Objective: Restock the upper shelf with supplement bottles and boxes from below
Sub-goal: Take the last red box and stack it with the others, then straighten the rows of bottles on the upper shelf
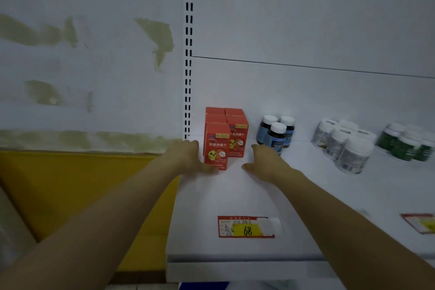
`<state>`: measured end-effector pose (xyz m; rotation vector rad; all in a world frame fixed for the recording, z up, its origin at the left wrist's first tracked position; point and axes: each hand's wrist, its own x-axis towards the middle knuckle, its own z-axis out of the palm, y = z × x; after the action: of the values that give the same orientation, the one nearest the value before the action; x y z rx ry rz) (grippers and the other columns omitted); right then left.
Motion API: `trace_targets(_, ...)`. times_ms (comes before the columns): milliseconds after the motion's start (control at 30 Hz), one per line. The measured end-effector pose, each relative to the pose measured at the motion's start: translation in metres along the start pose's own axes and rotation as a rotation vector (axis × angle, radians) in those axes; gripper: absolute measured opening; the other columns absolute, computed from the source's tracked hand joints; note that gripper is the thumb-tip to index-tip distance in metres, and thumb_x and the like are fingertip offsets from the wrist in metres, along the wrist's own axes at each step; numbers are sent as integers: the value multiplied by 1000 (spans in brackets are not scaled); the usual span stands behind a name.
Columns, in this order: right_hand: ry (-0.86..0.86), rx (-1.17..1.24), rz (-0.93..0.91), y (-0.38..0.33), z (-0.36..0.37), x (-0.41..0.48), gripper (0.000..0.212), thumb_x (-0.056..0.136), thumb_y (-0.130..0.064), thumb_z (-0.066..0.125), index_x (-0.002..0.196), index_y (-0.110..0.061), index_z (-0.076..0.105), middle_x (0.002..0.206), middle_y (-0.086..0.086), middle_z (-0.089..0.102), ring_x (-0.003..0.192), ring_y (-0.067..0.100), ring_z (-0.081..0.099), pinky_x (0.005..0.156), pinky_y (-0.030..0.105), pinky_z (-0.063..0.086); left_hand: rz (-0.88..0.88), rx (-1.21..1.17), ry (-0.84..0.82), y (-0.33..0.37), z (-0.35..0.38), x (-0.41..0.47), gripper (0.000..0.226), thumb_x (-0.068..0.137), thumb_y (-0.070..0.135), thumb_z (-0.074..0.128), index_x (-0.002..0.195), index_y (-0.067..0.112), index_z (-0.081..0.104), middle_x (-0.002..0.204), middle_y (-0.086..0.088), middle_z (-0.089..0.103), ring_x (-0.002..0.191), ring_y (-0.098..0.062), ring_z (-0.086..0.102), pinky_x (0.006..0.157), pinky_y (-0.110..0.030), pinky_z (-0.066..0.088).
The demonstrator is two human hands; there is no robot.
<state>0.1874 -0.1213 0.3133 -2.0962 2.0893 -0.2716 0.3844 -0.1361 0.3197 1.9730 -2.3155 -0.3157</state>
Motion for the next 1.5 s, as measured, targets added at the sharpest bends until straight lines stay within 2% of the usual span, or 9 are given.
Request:
trace_targets(100,5,-33,-57,-1,5,8,54,94,-34,54,139,-9,38,135,14,49,123,29,47,102,37,40,26,-1,32,4,7,8,76,71,73,58,120,15,51,121,-7,60,111,-23,55,89,-31,41)
trace_targets(267,24,-41,-97,-3,7,12,49,93,-32,55,136,-10,43,131,13,53,120,29,51,101,38,43,75,-106,66,4,19,15,61,77,57,66,123,18,57,120,-6,65,108,-24,60,93,-35,49)
trace_targets(467,24,-51,-117,-1,5,13,47,92,-32,56,132,-11,47,128,12,56,115,28,55,96,36,47,81,-37,65,0,20,18,58,78,63,59,121,23,58,118,-4,64,112,-23,51,97,-39,44)
trace_targets(833,12,-139,-119,0,4,13,43,93,-33,53,126,-7,48,123,13,56,112,29,55,91,36,47,16,-61,122,5,27,19,53,77,59,61,115,23,60,113,-3,66,110,-23,52,95,-39,46)
trace_targets(1000,-28,-253,-61,12,-5,-6,40,94,-37,50,118,-5,51,119,14,56,110,29,54,87,37,49,-86,36,104,15,16,-4,48,80,53,60,104,14,49,113,-10,55,116,-29,47,93,-38,42)
trace_targets(1167,-72,-336,25,36,-25,-38,42,94,-37,50,123,-7,51,125,13,54,115,29,49,93,37,45,-67,152,45,28,1,-31,23,88,38,57,91,15,52,78,1,50,89,-21,56,79,-30,47)
trace_targets(1233,-77,-364,54,45,-36,-50,44,94,-38,48,127,-8,49,128,13,52,118,29,48,96,37,43,-42,166,25,39,-4,-38,24,89,36,55,101,15,59,83,1,54,86,-19,55,81,-30,49)
trace_targets(1400,-58,-382,114,62,-58,-74,48,96,-38,45,133,-7,45,133,14,50,121,29,48,98,36,44,12,111,-27,77,-7,-45,38,89,37,58,114,9,59,96,-4,55,99,-23,57,94,-35,49)
trace_targets(1500,-35,-358,115,76,-62,-82,49,96,-38,45,134,-7,44,134,14,51,121,28,49,98,35,44,84,46,-1,102,-4,-46,38,90,36,58,115,8,56,107,-7,59,97,-22,56,91,-32,49)
